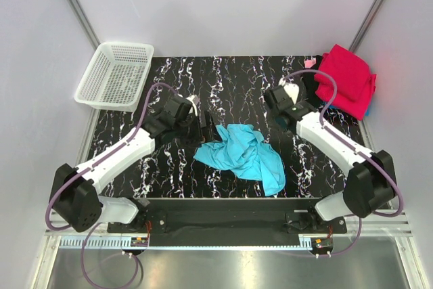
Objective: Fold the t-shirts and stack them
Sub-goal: Flatten the tshirt out
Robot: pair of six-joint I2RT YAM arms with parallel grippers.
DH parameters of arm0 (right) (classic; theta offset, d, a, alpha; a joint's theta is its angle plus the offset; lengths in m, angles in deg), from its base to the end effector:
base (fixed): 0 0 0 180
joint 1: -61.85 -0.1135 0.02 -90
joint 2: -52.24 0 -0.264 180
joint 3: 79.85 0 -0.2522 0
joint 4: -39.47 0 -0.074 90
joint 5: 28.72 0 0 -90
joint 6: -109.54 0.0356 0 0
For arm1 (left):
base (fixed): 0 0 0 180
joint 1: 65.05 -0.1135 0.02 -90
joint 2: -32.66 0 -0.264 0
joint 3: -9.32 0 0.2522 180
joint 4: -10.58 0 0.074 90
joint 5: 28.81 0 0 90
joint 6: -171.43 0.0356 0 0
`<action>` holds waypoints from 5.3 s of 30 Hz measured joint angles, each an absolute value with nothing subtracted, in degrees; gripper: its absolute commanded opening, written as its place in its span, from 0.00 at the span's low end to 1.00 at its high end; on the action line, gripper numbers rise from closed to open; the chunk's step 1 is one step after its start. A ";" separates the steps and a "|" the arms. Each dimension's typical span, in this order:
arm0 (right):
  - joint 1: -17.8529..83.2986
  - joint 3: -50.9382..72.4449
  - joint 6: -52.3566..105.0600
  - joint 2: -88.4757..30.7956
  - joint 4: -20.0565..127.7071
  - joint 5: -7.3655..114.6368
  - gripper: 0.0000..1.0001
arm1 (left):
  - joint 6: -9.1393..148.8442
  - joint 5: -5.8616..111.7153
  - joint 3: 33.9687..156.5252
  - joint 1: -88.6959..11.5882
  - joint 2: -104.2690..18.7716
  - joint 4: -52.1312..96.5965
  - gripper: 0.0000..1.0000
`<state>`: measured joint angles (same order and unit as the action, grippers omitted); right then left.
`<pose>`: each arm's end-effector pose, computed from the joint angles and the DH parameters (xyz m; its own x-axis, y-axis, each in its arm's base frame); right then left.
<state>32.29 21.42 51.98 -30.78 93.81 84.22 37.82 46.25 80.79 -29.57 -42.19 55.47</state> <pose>0.2634 0.1335 0.2655 -0.7758 0.1279 -0.6178 0.1639 0.9865 -0.0016 0.2185 -0.1670 0.2726 -0.9232 -0.1604 -0.3492 0.0881 0.7963 -0.5984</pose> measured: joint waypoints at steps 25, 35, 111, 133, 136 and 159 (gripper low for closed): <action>21.67 40.67 60.90 -8.84 100.89 67.21 0.27 | 36.26 47.08 80.81 -24.17 -48.53 52.78 0.99; 11.61 48.39 71.37 -13.91 100.60 68.54 0.27 | 35.87 47.52 80.57 -23.91 -48.53 51.97 0.99; 7.90 3.65 70.58 -9.41 130.66 95.69 0.00 | 39.02 60.70 107.74 -17.04 -82.87 62.12 0.00; 7.90 6.27 70.78 -16.47 129.87 97.07 0.00 | 36.05 88.37 97.69 -21.39 -38.43 84.28 0.53; 7.90 6.21 70.76 -16.55 129.78 97.46 0.00 | 33.18 87.27 89.93 -21.39 -30.02 85.48 0.95; 7.90 5.66 70.76 -21.01 128.04 97.20 0.00 | 27.30 79.27 79.33 -29.20 -32.38 80.61 0.91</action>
